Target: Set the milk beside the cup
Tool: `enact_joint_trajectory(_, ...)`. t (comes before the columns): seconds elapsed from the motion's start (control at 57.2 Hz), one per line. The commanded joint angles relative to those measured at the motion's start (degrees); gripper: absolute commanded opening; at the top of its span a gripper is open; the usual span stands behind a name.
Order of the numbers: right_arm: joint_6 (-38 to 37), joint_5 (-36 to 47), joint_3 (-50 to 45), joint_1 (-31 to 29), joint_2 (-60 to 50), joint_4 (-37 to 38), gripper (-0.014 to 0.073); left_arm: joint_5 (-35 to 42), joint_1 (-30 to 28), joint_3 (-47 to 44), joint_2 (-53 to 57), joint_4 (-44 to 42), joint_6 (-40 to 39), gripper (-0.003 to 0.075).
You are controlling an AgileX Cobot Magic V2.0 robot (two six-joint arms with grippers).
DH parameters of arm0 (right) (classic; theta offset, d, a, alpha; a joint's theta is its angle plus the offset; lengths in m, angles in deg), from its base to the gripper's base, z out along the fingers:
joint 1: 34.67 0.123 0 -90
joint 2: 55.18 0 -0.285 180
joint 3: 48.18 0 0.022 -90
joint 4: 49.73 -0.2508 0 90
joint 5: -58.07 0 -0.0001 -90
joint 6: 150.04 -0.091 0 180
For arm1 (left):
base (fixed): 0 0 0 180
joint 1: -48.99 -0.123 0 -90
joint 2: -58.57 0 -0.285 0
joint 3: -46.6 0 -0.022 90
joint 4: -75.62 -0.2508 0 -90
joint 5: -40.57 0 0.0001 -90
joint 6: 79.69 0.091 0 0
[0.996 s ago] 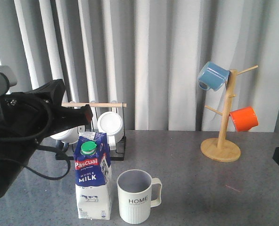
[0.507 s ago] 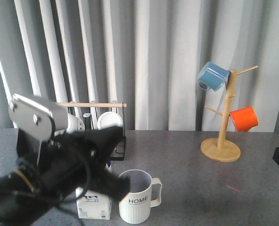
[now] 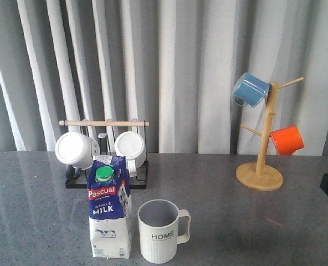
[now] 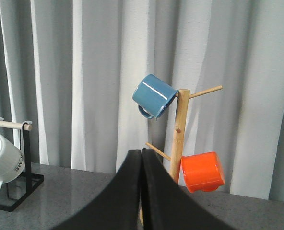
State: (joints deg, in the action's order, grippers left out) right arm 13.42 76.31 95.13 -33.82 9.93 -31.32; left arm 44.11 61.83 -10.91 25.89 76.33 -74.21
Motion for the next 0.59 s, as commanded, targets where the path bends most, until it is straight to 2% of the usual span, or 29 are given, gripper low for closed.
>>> enact_joint_trajectory(0.0, 0.10, 3.96, 1.72, 0.17, -0.58, -0.01, -0.0008, 0.60, -2.90, -3.73, 5.80, -0.70, -6.59, -0.0006)
enact_joint_trajectory(0.122, 0.10, 4.02, 1.72, 0.17, -0.58, -0.01, -0.0008, 0.78, -8.02, -11.95, 13.29, -0.70, -12.87, -0.0006)
enact_joint_trajectory(0.245, 0.10, 4.02, 1.72, 0.17, -0.58, -0.01, -0.0008, 0.00, -11.39, -15.75, 19.66, -3.68, -16.95, -0.0006)
enact_joint_trajectory(0.384, 0.10, 3.99, 1.72, 0.17, -0.58, -0.01, -0.0008, -0.52, -13.84, -20.08, 26.82, -3.77, -17.12, -0.0006)
enact_joint_trajectory(0.577, 0.10, 4.00, 1.72, 0.17, -0.65, -0.01, -0.0008, -3.93, -16.22, -19.95, 26.36, -4.36, -15.09, -0.0006)
